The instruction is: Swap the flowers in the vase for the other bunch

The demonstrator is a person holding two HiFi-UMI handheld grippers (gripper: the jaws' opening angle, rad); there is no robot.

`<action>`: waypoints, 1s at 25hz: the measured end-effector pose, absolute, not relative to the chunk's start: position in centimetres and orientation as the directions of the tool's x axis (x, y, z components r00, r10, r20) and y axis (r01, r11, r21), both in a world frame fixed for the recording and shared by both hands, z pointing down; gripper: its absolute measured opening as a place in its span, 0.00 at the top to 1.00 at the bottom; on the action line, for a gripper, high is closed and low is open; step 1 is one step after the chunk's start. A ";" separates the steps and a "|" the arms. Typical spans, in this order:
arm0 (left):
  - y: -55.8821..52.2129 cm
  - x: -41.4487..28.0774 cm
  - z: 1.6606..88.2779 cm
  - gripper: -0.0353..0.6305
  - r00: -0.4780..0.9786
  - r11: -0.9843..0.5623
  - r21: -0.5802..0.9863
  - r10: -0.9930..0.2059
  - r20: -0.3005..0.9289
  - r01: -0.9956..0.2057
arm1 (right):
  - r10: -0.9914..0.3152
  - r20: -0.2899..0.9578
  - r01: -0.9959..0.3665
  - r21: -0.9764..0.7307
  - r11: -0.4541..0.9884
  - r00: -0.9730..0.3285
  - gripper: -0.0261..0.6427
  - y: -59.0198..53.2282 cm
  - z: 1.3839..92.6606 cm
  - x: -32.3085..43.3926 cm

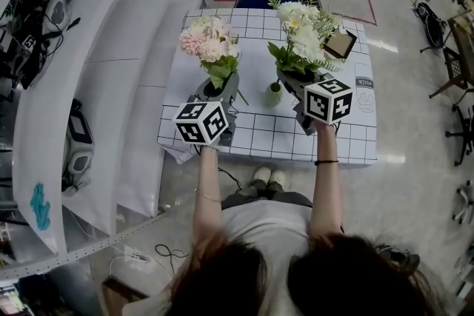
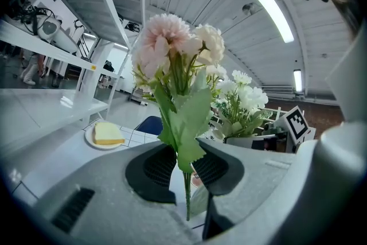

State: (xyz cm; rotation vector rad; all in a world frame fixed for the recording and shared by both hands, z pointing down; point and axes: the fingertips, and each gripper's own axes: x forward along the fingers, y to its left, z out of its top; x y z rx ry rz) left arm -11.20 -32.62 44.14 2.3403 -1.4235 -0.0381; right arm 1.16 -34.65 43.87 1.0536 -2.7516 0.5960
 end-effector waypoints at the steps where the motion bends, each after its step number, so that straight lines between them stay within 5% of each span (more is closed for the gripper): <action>1: -32.6 -11.1 44.4 0.82 0.481 -0.400 0.350 -0.857 0.185 -0.847 | -0.609 0.267 -0.665 -0.315 0.677 -0.747 0.88 -34.6 44.1 1.1; 25: -31.4 -10.8 47.0 0.82 0.470 -0.365 0.375 -0.848 0.244 -0.852 | -0.593 0.359 -0.688 -0.269 0.674 -0.721 0.88 -33.9 48.9 0.6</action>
